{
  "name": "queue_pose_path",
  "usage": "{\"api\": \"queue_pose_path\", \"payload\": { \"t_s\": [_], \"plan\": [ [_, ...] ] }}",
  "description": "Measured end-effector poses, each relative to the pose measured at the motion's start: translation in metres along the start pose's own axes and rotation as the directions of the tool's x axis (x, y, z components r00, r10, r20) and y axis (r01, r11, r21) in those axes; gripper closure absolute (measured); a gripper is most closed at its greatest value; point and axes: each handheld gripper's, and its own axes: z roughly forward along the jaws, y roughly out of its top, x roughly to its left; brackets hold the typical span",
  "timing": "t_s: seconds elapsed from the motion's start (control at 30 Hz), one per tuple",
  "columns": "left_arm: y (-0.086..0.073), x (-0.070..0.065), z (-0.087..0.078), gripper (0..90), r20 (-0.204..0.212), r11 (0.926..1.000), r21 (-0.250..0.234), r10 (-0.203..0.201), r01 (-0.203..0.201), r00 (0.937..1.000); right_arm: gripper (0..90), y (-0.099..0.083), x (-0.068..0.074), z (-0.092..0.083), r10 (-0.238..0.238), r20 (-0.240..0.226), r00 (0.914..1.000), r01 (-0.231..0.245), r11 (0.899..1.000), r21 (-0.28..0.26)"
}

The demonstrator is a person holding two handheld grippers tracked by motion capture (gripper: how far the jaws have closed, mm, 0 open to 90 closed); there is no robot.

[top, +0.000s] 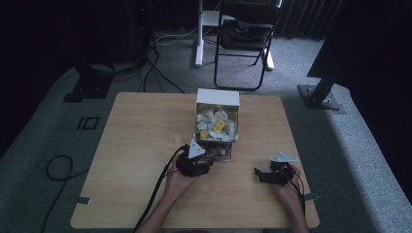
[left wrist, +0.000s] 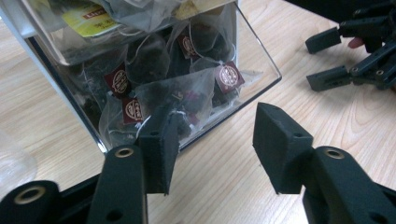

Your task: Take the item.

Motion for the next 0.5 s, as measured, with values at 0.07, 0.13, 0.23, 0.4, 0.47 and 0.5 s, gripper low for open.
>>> {"api": "queue_pose_path", "payload": {
  "t_s": [0.07,0.13,0.23,0.4,0.47,0.5],
  "plan": [
    [0.000,0.000,0.000,52.6,0.000,1.0000,-0.006,-0.001,0.001,1.0000,16.7,0.000,0.000,0.000,0.000,0.000,1.0000,0.000,1.000,0.000],
    [-0.001,0.000,0.001,52.8,-0.003,1.0000,-0.007,0.000,0.000,1.0000,16.7,0.000,0.000,0.000,0.000,0.000,1.0000,0.000,1.000,0.000],
    [-0.003,-0.001,0.006,52.7,-0.008,1.0000,0.008,0.003,-0.002,1.0000,16.7,0.000,0.000,0.000,0.000,0.000,1.0000,0.000,1.000,0.000],
    [-0.005,-0.003,0.010,52.0,-0.012,0.9998,0.001,0.020,-0.020,0.9997,16.7,0.000,0.000,0.000,0.000,0.000,1.0000,0.000,1.000,0.000],
    [-0.005,-0.005,0.012,51.9,-0.015,0.9996,0.000,0.027,-0.027,0.9995,16.7,0.000,0.000,0.000,0.000,0.000,1.0000,0.000,1.000,0.000],
    [-0.005,-0.005,0.013,51.6,-0.017,0.9996,-0.001,0.027,-0.027,0.9995,16.7,0.000,0.000,0.000,0.000,0.000,1.0000,0.000,1.000,0.000]
  ]
}}
